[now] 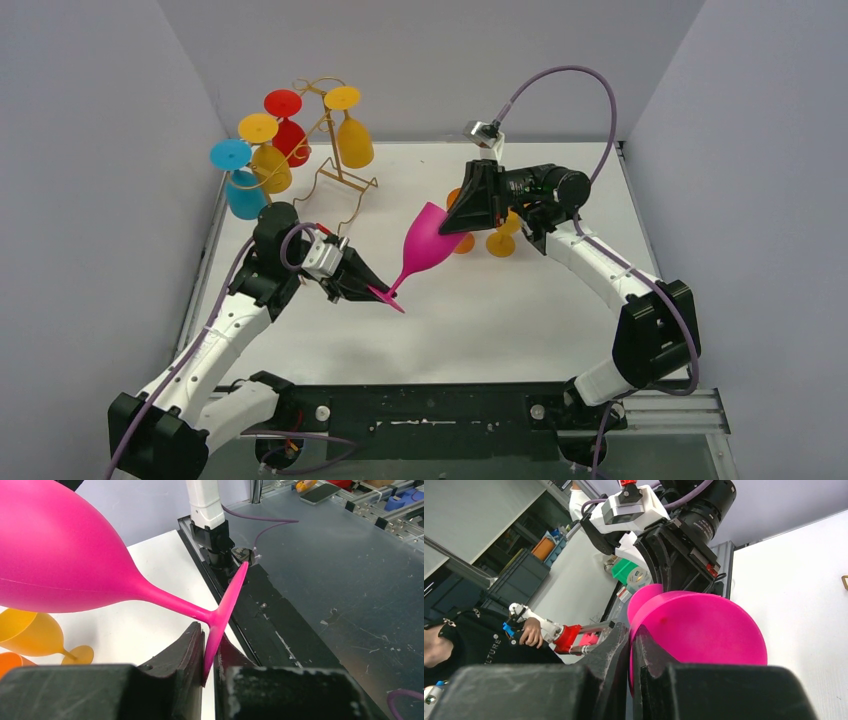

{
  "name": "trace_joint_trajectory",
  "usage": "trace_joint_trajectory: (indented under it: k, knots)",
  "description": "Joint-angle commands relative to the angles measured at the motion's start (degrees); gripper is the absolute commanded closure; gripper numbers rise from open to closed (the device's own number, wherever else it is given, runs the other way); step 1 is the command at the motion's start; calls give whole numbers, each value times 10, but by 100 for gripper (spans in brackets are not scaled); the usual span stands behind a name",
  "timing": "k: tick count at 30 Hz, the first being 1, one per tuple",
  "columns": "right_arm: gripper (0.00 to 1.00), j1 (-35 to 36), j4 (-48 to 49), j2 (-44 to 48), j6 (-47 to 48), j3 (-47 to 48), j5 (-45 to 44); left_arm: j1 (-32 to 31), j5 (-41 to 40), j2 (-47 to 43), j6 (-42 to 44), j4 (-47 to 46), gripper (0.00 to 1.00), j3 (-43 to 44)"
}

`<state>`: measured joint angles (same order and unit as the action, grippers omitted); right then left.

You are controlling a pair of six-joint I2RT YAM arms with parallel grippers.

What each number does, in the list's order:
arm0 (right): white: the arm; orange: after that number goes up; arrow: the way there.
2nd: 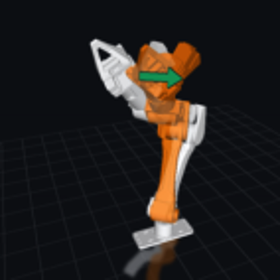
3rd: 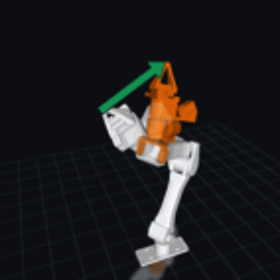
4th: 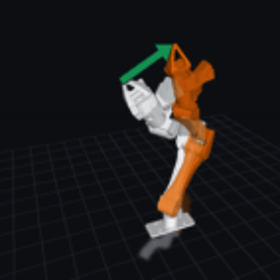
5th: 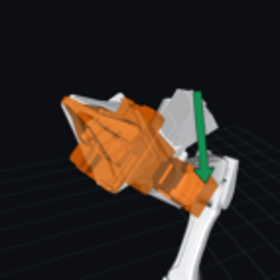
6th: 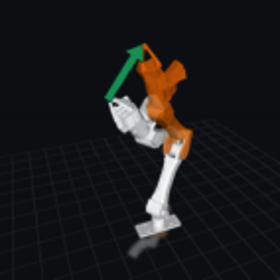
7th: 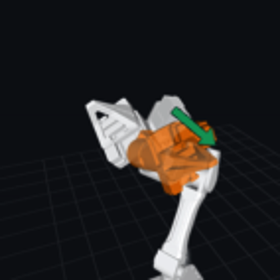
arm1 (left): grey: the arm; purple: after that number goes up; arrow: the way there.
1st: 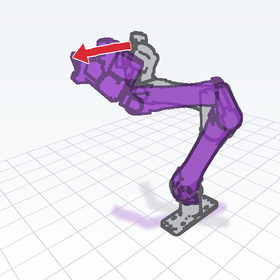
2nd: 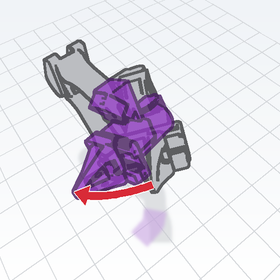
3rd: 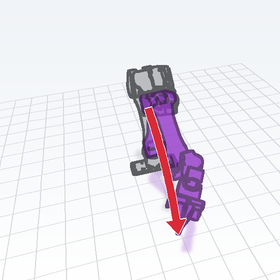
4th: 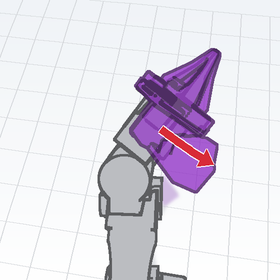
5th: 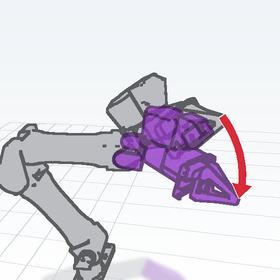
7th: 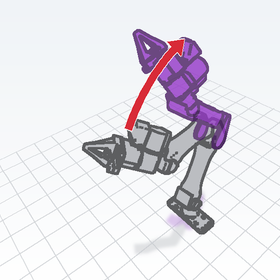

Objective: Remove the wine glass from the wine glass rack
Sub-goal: Place the wine glass at the center of the board.

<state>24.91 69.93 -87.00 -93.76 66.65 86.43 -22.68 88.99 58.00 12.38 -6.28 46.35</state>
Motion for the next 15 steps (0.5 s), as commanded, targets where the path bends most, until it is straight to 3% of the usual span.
trace_joint_trajectory:
  k: [1,3,7,15]
  knots:
    - [100,32,71,30,9,-4,29,10,-3,3,-27,2,90,22]
    - [100,32,71,31,11,-8,28,11,-8,-1,-30,1,84,20]
    - [100,32,73,33,13,-12,31,13,-14,-6,-53,-2,64,19]
    - [100,27,66,32,22,-18,27,27,-29,-25,-89,-38,47,8]
